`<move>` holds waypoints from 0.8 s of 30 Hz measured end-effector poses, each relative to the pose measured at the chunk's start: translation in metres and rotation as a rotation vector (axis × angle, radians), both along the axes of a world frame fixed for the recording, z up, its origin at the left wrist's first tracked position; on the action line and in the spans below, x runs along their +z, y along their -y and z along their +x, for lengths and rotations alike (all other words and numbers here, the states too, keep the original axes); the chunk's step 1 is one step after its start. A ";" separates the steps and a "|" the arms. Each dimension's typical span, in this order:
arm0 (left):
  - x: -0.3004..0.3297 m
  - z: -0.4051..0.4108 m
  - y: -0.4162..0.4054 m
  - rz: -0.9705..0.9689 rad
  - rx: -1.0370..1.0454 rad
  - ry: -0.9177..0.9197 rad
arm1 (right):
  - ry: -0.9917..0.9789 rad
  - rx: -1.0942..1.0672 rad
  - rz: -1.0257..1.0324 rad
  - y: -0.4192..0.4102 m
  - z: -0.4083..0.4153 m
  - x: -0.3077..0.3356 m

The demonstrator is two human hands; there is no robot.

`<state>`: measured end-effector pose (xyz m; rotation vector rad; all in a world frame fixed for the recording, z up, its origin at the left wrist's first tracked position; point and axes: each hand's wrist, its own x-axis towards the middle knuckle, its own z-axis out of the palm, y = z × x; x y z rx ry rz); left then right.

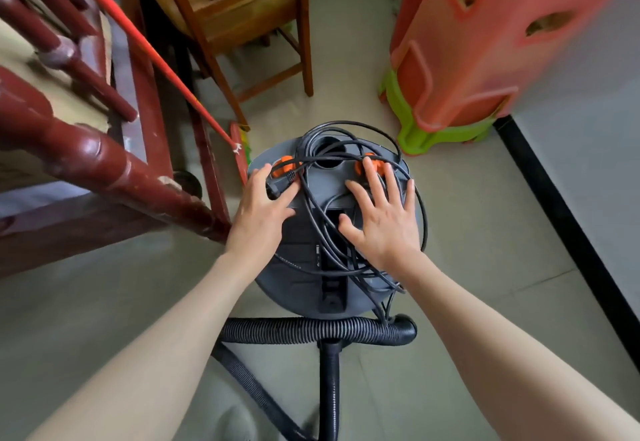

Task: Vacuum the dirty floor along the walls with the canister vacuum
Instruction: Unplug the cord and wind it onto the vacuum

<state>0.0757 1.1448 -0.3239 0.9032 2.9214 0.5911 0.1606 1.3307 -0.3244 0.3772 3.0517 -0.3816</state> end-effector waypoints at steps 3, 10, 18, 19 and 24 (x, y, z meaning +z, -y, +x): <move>0.001 -0.032 -0.014 0.008 0.004 0.004 | -0.006 0.006 -0.002 -0.014 -0.033 0.000; 0.000 -0.110 -0.043 0.015 -0.006 0.005 | 0.003 0.013 0.016 -0.046 -0.112 0.001; 0.003 -0.200 -0.082 -0.017 -0.018 0.014 | -0.005 0.027 -0.007 -0.086 -0.202 0.002; 0.003 -0.211 -0.087 -0.014 -0.027 0.000 | -0.005 0.036 -0.009 -0.091 -0.214 0.001; -0.001 -0.258 -0.124 0.069 -0.017 -0.038 | -0.036 0.074 -0.031 -0.128 -0.265 -0.004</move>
